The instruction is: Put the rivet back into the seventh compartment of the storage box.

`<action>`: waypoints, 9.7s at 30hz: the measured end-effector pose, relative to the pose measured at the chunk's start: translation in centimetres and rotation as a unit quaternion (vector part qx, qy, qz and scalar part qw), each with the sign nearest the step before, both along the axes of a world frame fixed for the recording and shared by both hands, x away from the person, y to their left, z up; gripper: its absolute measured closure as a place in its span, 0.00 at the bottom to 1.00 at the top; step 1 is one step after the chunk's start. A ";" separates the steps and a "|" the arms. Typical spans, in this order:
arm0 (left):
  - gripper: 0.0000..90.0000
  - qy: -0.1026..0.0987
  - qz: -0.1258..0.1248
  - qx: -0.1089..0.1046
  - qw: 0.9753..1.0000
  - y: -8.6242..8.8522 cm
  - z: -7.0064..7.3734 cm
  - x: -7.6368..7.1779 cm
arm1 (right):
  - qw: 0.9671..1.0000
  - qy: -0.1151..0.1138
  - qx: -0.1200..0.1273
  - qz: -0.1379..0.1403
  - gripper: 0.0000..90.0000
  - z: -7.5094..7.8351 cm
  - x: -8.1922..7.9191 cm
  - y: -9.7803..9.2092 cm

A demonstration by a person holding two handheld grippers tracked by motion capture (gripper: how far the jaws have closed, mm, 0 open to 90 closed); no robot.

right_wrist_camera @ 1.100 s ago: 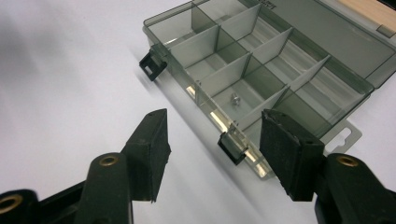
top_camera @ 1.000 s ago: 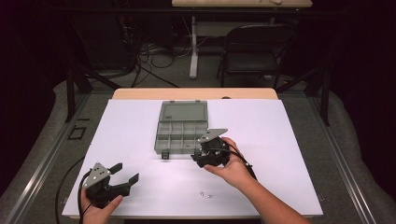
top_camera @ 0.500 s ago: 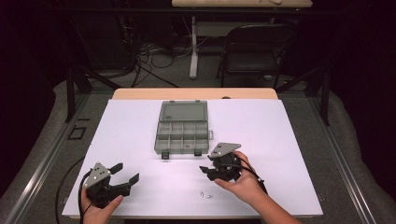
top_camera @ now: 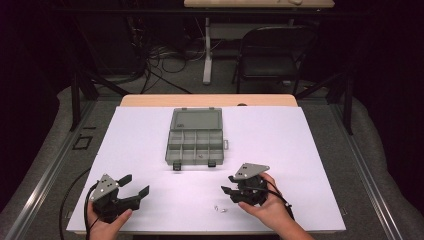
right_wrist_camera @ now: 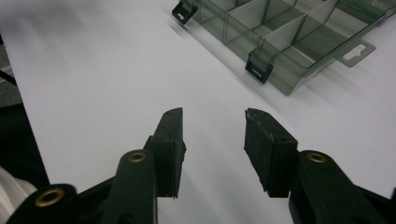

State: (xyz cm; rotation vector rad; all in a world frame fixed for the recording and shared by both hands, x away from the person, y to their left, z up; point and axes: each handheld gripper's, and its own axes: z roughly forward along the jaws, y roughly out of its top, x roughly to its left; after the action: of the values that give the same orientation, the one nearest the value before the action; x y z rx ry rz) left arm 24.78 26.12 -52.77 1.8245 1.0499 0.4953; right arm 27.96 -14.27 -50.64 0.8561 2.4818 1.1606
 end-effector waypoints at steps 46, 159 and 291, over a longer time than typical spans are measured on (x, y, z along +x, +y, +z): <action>0.25 0.001 0.001 0.003 1.000 0.1 0.0 0.0 | 0.997 0.065 0.020 0.036 0.81 -5.3 -2.7 0.5; 0.26 -0.005 0.000 -0.005 1.000 0.3 0.1 0.0 | 0.999 0.044 -0.002 -0.023 0.93 1.7 12.9 6.7; 0.26 -0.008 0.001 -0.003 1.000 0.3 0.2 0.1 | 0.997 0.067 0.026 0.042 0.92 -5.7 -1.6 3.0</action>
State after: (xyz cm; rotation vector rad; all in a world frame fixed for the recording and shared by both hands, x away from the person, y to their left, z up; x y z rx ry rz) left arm 24.84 26.46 -52.62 1.8119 1.0414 0.5057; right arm 26.37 -11.25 -56.35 0.8799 2.6290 1.2387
